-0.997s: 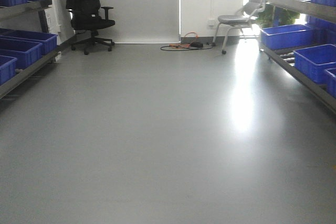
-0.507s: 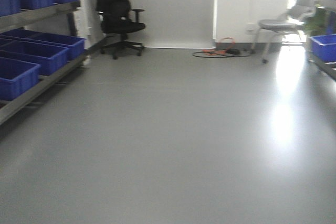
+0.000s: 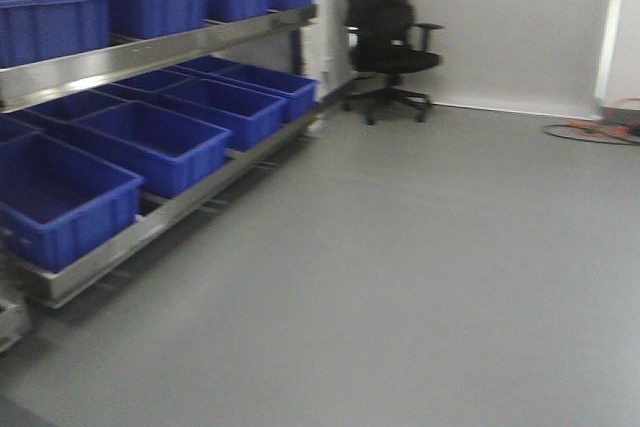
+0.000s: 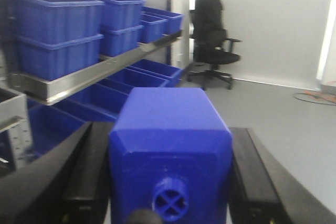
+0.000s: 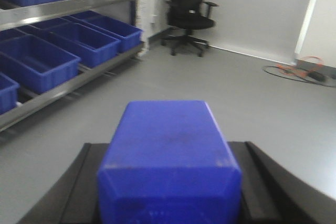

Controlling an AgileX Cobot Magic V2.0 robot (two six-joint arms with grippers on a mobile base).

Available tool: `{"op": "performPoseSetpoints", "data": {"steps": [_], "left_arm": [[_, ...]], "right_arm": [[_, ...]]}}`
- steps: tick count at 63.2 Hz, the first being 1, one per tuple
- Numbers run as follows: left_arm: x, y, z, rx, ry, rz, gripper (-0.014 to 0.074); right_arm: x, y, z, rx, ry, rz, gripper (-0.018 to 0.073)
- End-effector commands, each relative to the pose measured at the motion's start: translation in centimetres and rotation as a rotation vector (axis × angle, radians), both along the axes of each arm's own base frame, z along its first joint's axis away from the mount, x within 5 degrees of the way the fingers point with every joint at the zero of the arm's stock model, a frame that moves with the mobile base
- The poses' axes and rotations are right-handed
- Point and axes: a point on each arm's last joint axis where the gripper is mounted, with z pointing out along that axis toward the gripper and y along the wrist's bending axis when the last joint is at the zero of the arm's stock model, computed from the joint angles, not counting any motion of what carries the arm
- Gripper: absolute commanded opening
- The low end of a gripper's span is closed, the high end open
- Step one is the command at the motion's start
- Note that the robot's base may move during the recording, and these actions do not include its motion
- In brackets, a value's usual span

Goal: Pick and sort blue part to right shelf
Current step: 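Drive the base through the aisle carrying both bottles, then position the base facing the rack of blue bins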

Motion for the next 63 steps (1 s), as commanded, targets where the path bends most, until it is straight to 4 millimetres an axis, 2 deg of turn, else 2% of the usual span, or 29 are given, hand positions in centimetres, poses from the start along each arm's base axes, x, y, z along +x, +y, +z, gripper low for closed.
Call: {"op": "performPoseSetpoints", "data": {"steps": [1,63], "left_arm": [[-0.16,0.00,1.90,-0.011,-0.120,-0.001,0.0384],[-0.16,0.00,1.90,-0.011,-0.120,-0.001,0.0384]], "right_arm": [[-0.05,0.03,1.87,-0.016,-0.120,0.003,0.0393],[-0.05,0.03,1.87,-0.016,-0.120,0.003,0.0393]]}}
